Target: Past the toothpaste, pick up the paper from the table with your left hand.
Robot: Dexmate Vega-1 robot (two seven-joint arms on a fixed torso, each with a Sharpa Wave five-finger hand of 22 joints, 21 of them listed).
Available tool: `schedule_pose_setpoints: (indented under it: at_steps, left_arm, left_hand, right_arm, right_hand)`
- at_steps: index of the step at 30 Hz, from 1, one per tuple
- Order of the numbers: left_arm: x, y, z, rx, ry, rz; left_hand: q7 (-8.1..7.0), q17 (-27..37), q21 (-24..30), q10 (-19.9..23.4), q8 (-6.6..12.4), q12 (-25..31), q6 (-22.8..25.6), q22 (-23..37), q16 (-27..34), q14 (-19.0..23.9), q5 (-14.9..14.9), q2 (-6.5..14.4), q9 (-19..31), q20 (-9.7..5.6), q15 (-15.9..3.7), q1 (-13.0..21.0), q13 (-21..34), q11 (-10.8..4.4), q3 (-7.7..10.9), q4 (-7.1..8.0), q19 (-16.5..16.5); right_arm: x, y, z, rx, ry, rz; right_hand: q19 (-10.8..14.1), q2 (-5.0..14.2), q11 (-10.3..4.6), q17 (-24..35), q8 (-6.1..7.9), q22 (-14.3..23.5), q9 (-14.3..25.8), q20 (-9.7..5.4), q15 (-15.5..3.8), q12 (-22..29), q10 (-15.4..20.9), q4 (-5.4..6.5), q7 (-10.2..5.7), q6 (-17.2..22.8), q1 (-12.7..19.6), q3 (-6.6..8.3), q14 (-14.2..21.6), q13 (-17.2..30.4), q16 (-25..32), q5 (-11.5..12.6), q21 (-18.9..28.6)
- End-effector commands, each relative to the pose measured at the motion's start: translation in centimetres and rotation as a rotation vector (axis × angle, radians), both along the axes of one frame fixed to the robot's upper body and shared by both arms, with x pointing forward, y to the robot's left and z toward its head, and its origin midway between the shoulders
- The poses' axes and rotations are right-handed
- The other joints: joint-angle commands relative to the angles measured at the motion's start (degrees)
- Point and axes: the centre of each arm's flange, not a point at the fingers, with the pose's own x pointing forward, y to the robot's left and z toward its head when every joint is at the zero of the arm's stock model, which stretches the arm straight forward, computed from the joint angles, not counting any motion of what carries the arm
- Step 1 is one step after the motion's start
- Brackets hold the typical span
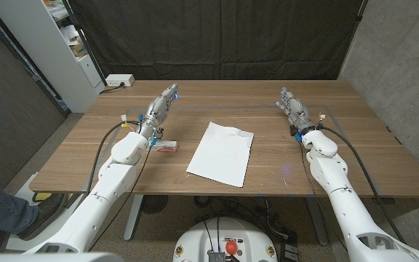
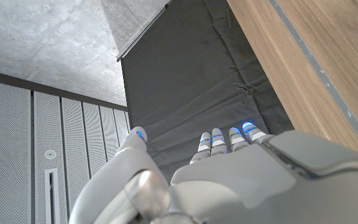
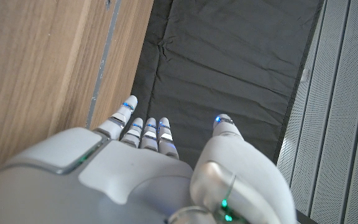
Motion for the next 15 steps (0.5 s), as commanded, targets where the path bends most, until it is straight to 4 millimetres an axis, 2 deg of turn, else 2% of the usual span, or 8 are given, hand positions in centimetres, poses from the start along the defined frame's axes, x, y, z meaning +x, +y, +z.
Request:
schedule_pose_setpoints:
  at_steps: [1,15]
  left_arm:
    - [-0.9,-0.6,-0.5,0.021,-0.033,0.004]
    - [-2.0,-1.9,-0.8,0.078,-0.093,0.041]
  left_hand:
    - [-0.01,0.1,0.0,0.3,0.43,0.2,0.4,0.1,0.3,0.4,-0.3,0.4,0.3,0.48,0.21,0.5,0.2,-0.09,0.13,-0.42,-0.9]
    - [-0.08,0.1,-0.4,0.6,0.53,0.3,0.9,0.1,0.3,0.7,-0.4,0.5,0.3,0.57,0.11,0.6,0.1,-0.27,0.11,-0.67,-0.7]
  right_arm:
    - [-0.4,-0.6,-0.1,0.008,-0.004,-0.012]
    - [-0.8,-1.5,0.2,0.008,-0.007,-0.022]
  right_hand:
    - [0.5,0.42,0.11,0.2,0.16,0.3,0.2,-0.16,0.02,-0.2,0.5,-0.41,0.1,0.3,-0.2,0.06,0.2,0.3,0.4,0.2,-0.1]
    - [0.5,0.51,0.01,0.1,0.14,0.3,0.2,-0.12,0.0,-0.3,0.6,-0.48,0.04,0.3,-0.2,0.01,0.3,0.3,0.5,0.2,-0.4]
